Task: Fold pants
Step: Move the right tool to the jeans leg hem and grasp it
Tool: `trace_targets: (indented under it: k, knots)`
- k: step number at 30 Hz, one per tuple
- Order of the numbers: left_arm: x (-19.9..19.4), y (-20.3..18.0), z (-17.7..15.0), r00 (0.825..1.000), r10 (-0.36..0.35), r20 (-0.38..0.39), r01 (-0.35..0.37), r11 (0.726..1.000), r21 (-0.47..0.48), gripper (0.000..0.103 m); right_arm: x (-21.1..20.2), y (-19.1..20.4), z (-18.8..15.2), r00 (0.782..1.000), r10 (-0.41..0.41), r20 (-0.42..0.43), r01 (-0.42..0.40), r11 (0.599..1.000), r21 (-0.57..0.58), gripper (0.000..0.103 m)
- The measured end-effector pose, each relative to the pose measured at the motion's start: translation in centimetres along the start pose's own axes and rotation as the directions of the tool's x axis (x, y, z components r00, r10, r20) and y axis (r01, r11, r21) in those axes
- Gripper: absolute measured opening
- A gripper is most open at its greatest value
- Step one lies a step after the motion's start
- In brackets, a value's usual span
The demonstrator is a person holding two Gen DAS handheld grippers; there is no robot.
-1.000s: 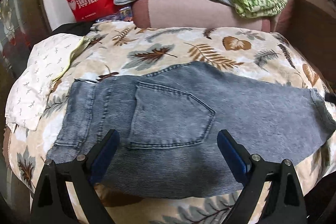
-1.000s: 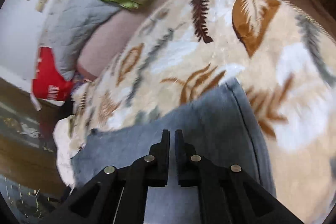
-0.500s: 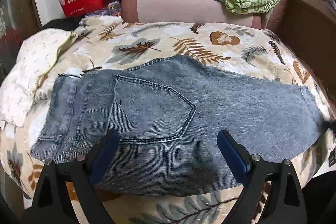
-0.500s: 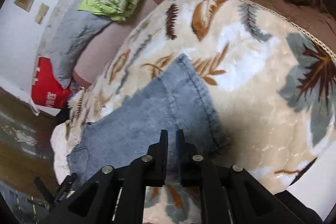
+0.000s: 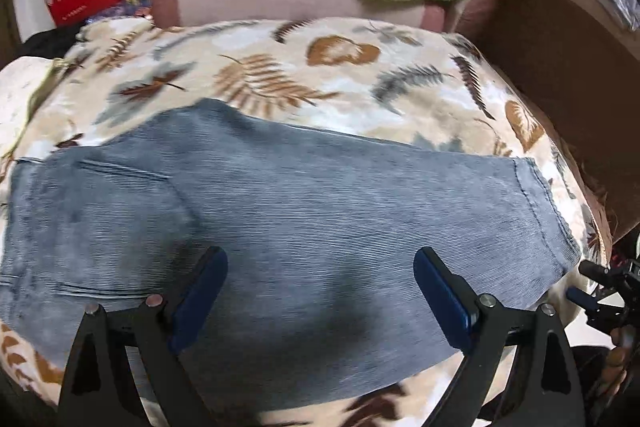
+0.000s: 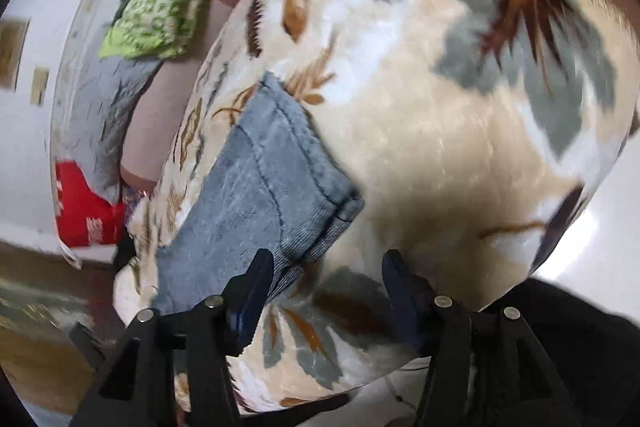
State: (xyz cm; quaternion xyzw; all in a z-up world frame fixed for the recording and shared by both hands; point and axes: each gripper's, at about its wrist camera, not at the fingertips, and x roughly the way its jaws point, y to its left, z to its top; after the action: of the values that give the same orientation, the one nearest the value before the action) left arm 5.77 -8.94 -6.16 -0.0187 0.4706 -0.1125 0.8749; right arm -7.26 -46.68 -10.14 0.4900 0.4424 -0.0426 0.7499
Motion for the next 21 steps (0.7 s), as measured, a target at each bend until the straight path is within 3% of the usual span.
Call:
trace_targets:
  k: [3, 8, 15, 21]
  knots:
    - [1.4, -1.6, 0.5, 0.999, -0.025, -0.033, 0.024, 1.000, -0.011, 0.094, 0.6, 0.1, 0.6, 1.000, 0.005, 0.011, -0.005, 1.000, 0.019, 0.061]
    - [3.3, -3.4, 1.1, 0.998, 0.023, -0.051, -0.024, 1.000, -0.001, 0.094, 1.7, -0.2, 1.2, 1.000, -0.017, 0.005, 0.017, 0.998, 0.058, 0.061]
    - [4.4, -4.6, 1.2, 0.999, 0.030, -0.041, -0.029, 0.999, 0.021, 0.094, 2.7, 1.5, 2.0, 0.998, -0.062, 0.005, 0.062, 0.998, 0.011, 0.061]
    - [6.9, -5.3, 0.4, 0.992, 0.081, -0.098, -0.073, 0.994, 0.083, 0.094, 3.0, 1.8, 1.9, 0.995, -0.099, 0.017, 0.099, 0.995, 0.008, 0.060]
